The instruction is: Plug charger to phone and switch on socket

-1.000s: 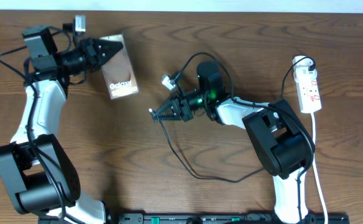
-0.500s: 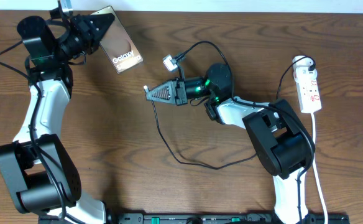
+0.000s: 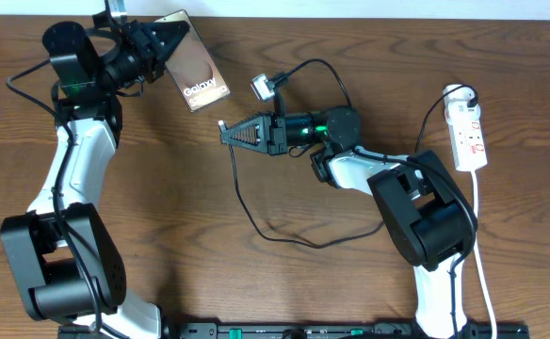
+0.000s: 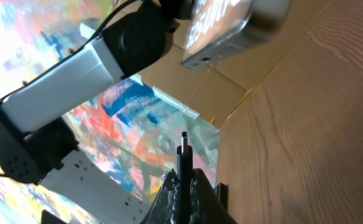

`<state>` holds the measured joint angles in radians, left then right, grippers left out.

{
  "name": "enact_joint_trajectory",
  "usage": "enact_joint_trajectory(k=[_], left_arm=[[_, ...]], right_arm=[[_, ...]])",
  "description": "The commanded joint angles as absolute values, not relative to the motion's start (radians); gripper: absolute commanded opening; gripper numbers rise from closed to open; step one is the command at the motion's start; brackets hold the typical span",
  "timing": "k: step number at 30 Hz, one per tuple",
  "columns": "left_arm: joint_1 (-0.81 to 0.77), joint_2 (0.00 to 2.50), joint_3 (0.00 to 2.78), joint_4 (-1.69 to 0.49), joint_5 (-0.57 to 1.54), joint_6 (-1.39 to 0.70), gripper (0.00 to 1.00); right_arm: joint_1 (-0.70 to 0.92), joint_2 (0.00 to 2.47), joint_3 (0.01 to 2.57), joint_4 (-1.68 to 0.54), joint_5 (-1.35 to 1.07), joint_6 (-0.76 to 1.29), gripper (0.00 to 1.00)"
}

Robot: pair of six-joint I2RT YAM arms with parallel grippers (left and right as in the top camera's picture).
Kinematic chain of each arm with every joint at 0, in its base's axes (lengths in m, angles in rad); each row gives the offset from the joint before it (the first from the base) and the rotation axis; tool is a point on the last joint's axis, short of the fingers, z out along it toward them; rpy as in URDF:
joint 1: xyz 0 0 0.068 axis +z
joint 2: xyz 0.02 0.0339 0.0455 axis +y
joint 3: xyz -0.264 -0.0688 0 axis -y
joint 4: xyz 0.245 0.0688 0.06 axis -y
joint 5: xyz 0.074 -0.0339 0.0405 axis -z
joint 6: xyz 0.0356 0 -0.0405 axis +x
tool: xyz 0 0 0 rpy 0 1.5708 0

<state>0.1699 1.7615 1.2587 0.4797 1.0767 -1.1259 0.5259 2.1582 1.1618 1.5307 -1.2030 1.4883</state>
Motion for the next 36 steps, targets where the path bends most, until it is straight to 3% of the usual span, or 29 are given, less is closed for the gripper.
enact_joint_trajectory(k=[1, 36], left_arm=[[0.171, 1.745, 1.271, 0.498, 1.126, -1.127, 0.07], [0.116, 1.745, 1.269, 0.511, 1.198, -1.051, 0.08]], right_arm=[[0.522, 2.158, 1.164, 1.576, -1.18, 1.541, 0.01], [0.505, 2.158, 1.164, 1.576, -1.17, 1.541, 0.01]])
